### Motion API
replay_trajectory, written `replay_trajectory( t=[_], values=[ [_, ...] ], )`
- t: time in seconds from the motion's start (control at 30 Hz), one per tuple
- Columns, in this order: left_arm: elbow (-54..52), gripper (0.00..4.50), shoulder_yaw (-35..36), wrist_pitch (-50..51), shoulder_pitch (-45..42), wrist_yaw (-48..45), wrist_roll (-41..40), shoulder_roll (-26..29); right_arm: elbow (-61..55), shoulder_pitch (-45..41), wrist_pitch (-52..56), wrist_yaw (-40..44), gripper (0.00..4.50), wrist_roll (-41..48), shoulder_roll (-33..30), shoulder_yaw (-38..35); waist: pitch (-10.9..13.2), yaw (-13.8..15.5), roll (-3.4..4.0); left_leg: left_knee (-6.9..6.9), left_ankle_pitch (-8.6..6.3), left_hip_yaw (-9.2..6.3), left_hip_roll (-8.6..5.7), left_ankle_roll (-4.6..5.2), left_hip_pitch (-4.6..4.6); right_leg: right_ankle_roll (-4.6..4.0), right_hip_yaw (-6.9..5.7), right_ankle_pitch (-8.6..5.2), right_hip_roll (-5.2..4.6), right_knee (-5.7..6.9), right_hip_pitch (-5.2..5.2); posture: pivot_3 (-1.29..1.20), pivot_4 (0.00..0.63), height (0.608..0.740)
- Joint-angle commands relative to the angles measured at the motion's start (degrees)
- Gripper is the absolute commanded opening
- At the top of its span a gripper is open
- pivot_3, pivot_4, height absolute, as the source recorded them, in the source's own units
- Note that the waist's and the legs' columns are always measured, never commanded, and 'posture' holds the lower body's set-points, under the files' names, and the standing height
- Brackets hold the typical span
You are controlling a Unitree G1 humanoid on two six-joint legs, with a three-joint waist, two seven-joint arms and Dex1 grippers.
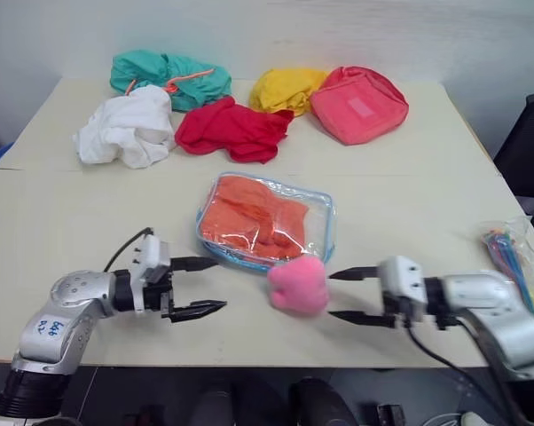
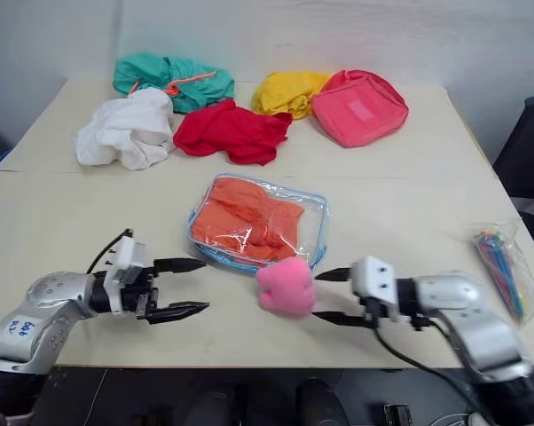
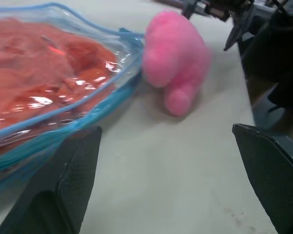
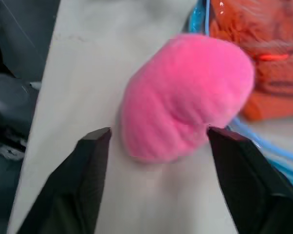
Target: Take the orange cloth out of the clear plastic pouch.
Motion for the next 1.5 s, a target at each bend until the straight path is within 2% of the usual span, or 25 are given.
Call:
replay_trajectory(
  t=[0.03, 0.07, 0.2, 0.3, 0.43, 0.53, 0.63, 0.93, 1.0, 1.3, 1.4, 1.5],
  values=[
    [-2.4, 4.5, -2.9, 8.1, -4.0, 6.6, -3.3, -5.0, 0.3, 1.6, 0.6, 3.3, 3.49, 3.3, -3.5, -5.2, 0.0, 0.3, 0.01, 0.04, 0.0, -0.01, 0.0, 0.0, 0.01, 0.0, 0.0, 0.0, 0.02, 0.02, 0.01, 0.0, 0.15, 0.74],
    [-2.0, 4.5, -4.5, 8.8, -5.3, 8.2, -2.5, -7.1, 2.6, 0.5, -0.9, 3.1, 3.49, 2.0, -3.6, -5.3, 0.0, 0.4, 0.01, 0.1, 0.0, 0.0, -0.01, 0.01, 0.02, 0.0, 0.01, 0.0, 0.02, 0.08, 0.01, 0.0, 0.15, 0.74],
    [1.0, 4.5, -12.3, 7.8, -9.2, 11.5, 3.6, -13.3, 17.9, -8.4, -22.7, 1.1, 3.49, -12.9, -1.9, 0.5, 0.0, 0.3, -0.01, 0.35, -0.01, 0.06, -0.03, 0.03, 0.05, 0.05, 0.09, 0.06, 0.07, 0.11, 0.07, 0.0, 0.15, 0.74],
    [2.1, 4.5, -14.7, 10.0, -11.2, 14.0, 4.1, -17.2, 30.2, -17.2, -36.8, -2.9, 3.49, -21.3, 1.1, 4.8, 0.0, 0.0, 0.01, 0.37, -0.01, 0.1, 0.02, 0.01, 0.08, 0.05, 0.13, 0.06, 0.15, 0.12, 0.03, 0.0, 0.15, 0.74],
    [3.6, 4.5, -16.7, 10.8, -13.1, 16.5, 5.5, -21.3, 43.8, -28.3, -49.1, -8.7, 3.49, -30.2, 5.1, 10.3, 0.0, -0.6, 0.03, 0.39, 0.01, 0.15, 0.06, 0.0, 0.02, 0.05, 0.14, 0.05, 0.14, 0.14, -0.04, 0.0, 0.15, 0.74],
    [3.7, 3.91, -17.3, 12.0, -13.3, 17.8, 5.8, -22.8, 49.8, -34.9, -55.2, -11.2, 3.54, -33.5, 8.0, 13.6, 0.0, -0.8, 0.05, 0.43, 0.01, 0.16, 0.07, 0.0, 0.02, 0.05, 0.14, 0.05, 0.13, 0.2, -0.06, 0.0, 0.15, 0.74],
    [3.8, 3.02, -18.7, 11.6, -12.9, 16.9, 7.1, -22.0, 54.6, -38.7, -60.0, -11.3, 2.96, -35.2, 10.1, 17.2, 0.0, -0.9, 0.05, 0.44, 0.02, 0.15, 0.13, -0.01, 0.03, 0.05, 0.12, 0.05, 0.15, 0.24, -0.07, 0.0, 0.15, 0.74],
    [6.4, 0.44, -17.7, 11.5, -12.8, 17.1, 8.2, -21.3, 65.3, -45.4, -68.2, -13.1, 0.02, -38.7, 12.6, 23.2, 0.0, -0.9, 0.06, 0.48, 0.02, 0.13, 0.1, -0.01, 0.03, 0.04, 0.08, 0.05, 0.07, 0.54, -0.05, 0.0, 0.15, 0.74],
    [6.6, 0.04, -16.8, 11.7, -12.8, 17.2, 7.9, -21.3, 65.9, -45.9, -68.7, -13.1, 0.0, -38.5, 12.7, 23.8, 0.0, -0.9, 0.06, 0.48, 0.02, 0.12, 0.12, -0.01, 0.04, 0.04, 0.07, 0.05, 0.08, 0.56, -0.05, 0.0, 0.15, 0.74],
    [2.9, 0.01, -9.0, 13.5, -8.9, 14.6, 3.2, -15.3, 67.5, -45.6, -71.3, -14.2, 0.0, -37.7, 10.7, 23.5, 0.0, -1.2, 0.07, 0.46, 0.02, 0.11, 0.15, -0.03, 0.04, 0.04, 0.06, 0.05, 0.1, 0.65, -0.09, 0.0, 0.15, 0.74],
    [4.4, 0.01, -3.0, 12.8, -5.7, 12.7, 2.0, -10.5, 68.3, -45.9, -72.4, -14.4, 0.0, -37.5, 10.0, 23.3, 0.0, -1.2, 0.07, 0.47, 0.02, 0.11, 0.13, -0.03, 0.04, 0.04, 0.05, 0.05, 0.06, 0.63, -0.07, 0.0, 0.15, 0.74],
    [6.0, 0.01, 0.9, 13.1, -4.9, 13.2, 0.4, -9.1, 68.7, -46.0, -73.0, -14.5, 0.0, -37.3, 9.7, 23.3, 0.0, -1.3, 0.09, 0.44, 0.03, 0.07, 0.15, -0.03, 0.04, 0.04, 0.02, 0.04, 0.07, 0.67, -0.1, 0.0, 0.15, 0.74]
  ],
)
